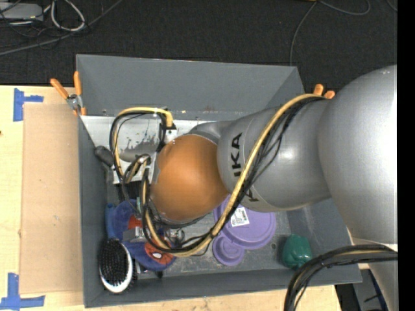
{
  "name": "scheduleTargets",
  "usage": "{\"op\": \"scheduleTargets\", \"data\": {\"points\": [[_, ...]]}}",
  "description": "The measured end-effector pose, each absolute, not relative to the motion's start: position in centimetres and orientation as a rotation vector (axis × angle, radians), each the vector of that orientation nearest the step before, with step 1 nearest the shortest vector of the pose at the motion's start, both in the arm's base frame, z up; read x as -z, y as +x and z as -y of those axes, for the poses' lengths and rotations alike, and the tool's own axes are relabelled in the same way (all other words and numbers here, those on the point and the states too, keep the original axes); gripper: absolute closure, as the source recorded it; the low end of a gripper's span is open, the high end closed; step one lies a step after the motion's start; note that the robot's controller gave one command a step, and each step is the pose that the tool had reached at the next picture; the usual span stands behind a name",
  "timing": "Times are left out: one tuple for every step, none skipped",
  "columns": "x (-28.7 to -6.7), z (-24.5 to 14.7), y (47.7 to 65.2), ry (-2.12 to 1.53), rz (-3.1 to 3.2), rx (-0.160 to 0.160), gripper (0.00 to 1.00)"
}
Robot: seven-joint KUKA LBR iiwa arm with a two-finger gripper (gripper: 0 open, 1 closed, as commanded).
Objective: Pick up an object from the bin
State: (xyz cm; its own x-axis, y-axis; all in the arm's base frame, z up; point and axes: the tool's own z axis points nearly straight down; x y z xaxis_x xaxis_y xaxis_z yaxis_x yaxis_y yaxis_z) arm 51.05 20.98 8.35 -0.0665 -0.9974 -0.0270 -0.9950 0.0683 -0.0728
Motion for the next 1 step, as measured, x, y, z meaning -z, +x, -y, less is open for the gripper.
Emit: {"op": "scheduleTargets", "data": {"points": [[-8.34,-20.99,51.04,-2.097,-2.245,0.053,1.0]]}}
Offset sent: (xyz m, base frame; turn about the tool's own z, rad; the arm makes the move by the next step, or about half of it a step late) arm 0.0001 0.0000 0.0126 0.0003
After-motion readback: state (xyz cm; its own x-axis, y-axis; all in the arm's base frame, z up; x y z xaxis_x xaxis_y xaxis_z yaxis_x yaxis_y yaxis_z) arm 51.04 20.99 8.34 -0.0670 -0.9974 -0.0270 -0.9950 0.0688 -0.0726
